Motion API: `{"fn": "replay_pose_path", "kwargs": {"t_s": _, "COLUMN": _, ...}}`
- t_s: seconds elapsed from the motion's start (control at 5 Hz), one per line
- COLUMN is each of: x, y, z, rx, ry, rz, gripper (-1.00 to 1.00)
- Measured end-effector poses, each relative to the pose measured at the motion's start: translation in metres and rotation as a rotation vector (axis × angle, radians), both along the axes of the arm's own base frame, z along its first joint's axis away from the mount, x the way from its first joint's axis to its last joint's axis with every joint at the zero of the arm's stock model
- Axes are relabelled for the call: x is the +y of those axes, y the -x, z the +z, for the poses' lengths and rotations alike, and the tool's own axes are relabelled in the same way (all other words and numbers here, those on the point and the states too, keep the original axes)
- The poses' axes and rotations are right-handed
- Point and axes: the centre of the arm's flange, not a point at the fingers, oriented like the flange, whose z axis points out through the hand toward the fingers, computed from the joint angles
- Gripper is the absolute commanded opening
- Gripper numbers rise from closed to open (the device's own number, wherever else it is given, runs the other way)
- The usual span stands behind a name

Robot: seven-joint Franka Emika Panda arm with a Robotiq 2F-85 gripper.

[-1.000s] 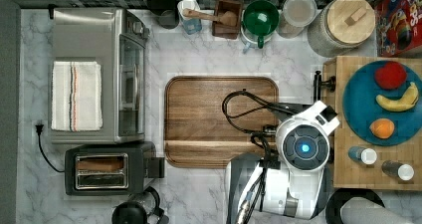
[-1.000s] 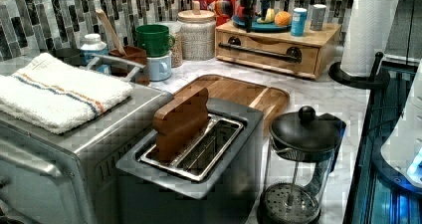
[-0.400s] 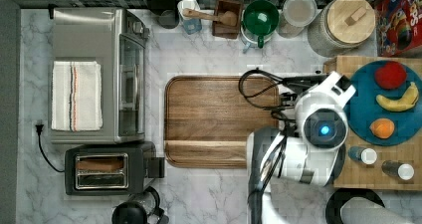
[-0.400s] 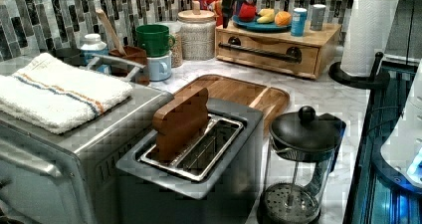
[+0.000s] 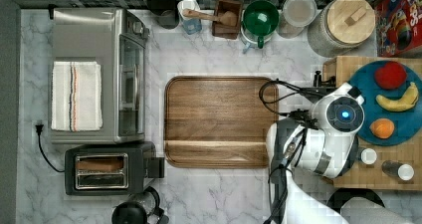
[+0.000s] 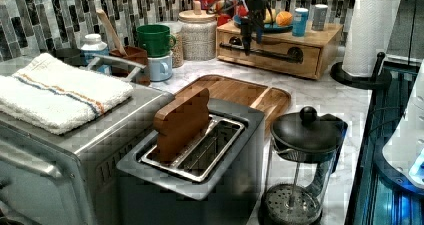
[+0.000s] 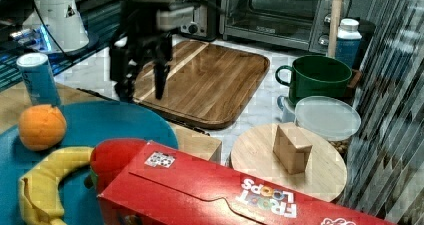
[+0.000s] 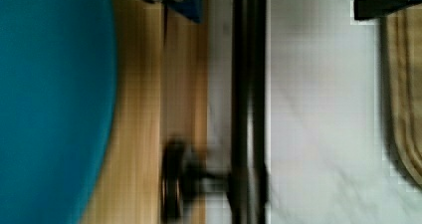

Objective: Open the drawer.

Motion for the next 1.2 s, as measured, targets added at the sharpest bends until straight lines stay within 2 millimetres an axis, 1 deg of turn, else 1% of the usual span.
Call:
{"fn": "replay_pose_path", "kwargs": {"t_s": 0.2, "x": -0.0025, "y": 0.0013, "z": -0.0110, "rx": -0.019, "ry": -0.044, "rz": -0.056, "gripper": 1.00}}
{"fn": "replay_pose_path", "kwargs": {"t_s": 0.6, "x": 0.0065, "y": -0.0048, "z": -0.0094, "rx": -0.024, "ry": -0.045, "rz": -0.039, "gripper": 1.00}}
{"fn": "replay_pose_path", "kwargs": {"t_s": 1.2, "x": 0.0008, "y": -0.0067, "z": -0.0058, "rx": -0.084, "ry": -0.047, "rz": -0.069, "gripper": 1.00}}
